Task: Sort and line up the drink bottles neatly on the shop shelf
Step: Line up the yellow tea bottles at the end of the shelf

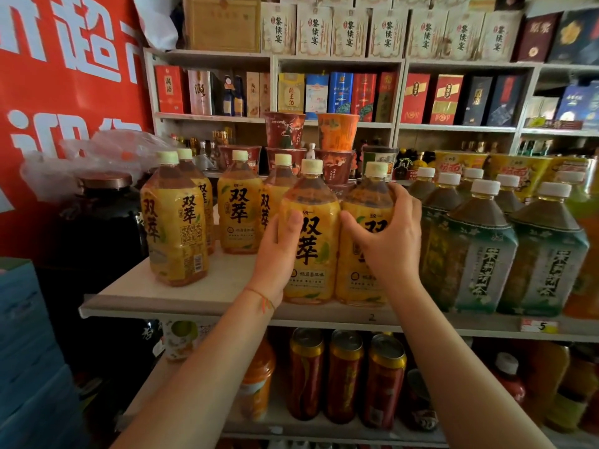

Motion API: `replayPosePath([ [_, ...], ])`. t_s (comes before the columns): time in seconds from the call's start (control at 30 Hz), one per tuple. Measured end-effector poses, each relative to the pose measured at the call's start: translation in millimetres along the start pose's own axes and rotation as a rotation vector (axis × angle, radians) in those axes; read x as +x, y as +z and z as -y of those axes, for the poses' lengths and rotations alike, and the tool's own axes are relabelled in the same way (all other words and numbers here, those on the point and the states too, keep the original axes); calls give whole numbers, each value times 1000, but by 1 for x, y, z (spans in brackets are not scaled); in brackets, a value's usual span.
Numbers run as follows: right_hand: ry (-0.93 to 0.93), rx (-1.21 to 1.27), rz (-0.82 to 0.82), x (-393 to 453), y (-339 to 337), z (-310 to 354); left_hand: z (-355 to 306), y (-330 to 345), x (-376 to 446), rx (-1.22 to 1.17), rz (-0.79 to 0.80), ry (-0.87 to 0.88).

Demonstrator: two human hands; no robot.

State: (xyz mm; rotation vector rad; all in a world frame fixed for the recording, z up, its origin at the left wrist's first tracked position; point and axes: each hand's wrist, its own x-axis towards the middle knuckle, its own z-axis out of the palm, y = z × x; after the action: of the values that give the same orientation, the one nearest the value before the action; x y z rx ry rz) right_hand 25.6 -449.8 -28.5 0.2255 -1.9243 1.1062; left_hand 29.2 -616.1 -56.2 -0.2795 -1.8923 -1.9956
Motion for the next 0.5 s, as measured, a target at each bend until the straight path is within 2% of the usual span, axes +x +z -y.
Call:
replayPosePath([
  [0.2,17,-73,30,1,-6,4,0,-4,0,25,40,-46],
  [0.3,-8,-139,-89,-3,2,19,-8,-14,-3,99,39,-23],
  [0.33,-64,-166,-174,-4,6,29,-12,-20,-7,136,-31,61],
  [0.43,-373,-114,-374,-10,34,74,-31,-63,-13,236,-433,478],
  [0.5,-561,-33,-324,-21,63,100,-34,-105,-5,284,-685,574],
])
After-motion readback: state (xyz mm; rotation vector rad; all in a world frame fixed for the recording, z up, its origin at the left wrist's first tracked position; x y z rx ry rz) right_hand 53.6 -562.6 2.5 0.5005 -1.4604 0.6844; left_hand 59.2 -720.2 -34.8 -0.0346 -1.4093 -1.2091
